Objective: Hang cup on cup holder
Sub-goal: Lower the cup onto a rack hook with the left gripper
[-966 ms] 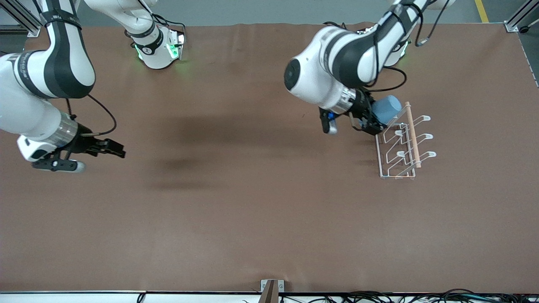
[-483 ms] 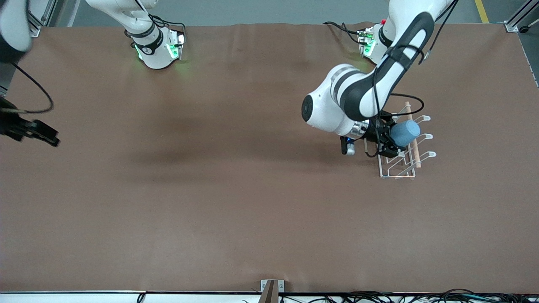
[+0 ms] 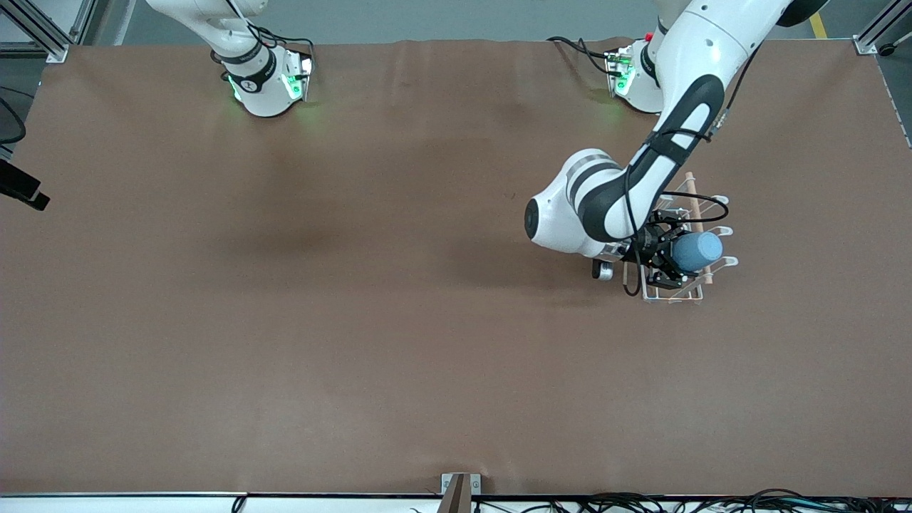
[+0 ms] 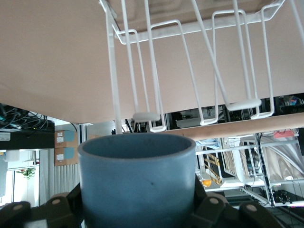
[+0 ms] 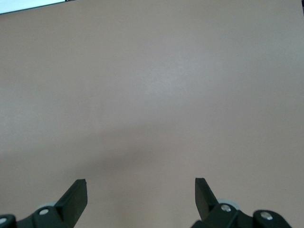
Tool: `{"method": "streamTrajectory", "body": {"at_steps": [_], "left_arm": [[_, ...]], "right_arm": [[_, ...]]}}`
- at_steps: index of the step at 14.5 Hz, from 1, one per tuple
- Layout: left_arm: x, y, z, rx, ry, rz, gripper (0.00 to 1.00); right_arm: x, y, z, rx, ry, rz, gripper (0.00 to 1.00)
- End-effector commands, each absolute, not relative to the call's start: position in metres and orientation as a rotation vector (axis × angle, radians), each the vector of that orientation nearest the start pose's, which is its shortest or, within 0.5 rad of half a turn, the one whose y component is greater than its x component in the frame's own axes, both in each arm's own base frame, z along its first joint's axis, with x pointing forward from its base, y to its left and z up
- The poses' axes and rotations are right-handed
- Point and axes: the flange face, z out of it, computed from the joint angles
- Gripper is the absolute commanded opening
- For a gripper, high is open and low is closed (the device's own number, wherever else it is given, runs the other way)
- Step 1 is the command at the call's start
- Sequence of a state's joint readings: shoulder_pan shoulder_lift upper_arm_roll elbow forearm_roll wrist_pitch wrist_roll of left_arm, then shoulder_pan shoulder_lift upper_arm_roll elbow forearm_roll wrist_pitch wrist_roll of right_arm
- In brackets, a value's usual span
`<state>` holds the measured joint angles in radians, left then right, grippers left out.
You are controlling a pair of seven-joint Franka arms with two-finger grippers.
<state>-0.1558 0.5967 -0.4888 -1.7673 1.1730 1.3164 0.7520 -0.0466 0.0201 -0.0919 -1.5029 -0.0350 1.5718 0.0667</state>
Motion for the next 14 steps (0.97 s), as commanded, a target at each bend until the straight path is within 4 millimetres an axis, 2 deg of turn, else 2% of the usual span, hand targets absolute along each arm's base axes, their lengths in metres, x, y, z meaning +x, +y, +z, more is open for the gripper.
{"method": "streamTrajectory", "body": {"at_steps": [1, 5, 8, 11, 14], "left_arm": [[0.542, -0.223, 0.248, -1.246, 1.612, 1.078, 0.02], [0.543, -0.219, 0.224, -1.27, 1.59, 1.08, 0.09], [0.545, -0.218, 0.214, -1.289, 1.583, 1.085, 0.21], [0.555, -0.214, 0.212, -1.33, 1.576, 1.085, 0.45], [0.558, -0.217, 0.22, -1.438, 1.564, 1.071, 0.87]], "right_arm": [[0.553, -0.076, 0.648, -3.143, 0.303, -0.079, 1.0], [0.553, -0.073, 0.647, -3.103, 0.302, -0.066, 1.0], [0.552, -0.072, 0.647, -3.112, 0.291, -0.059, 1.0], [0.552, -0.069, 0.648, -3.116, 0.282, -0.056, 1.0], [0.553, -0.066, 0.649, -3.117, 0.277, -0.061, 1.0]]}}
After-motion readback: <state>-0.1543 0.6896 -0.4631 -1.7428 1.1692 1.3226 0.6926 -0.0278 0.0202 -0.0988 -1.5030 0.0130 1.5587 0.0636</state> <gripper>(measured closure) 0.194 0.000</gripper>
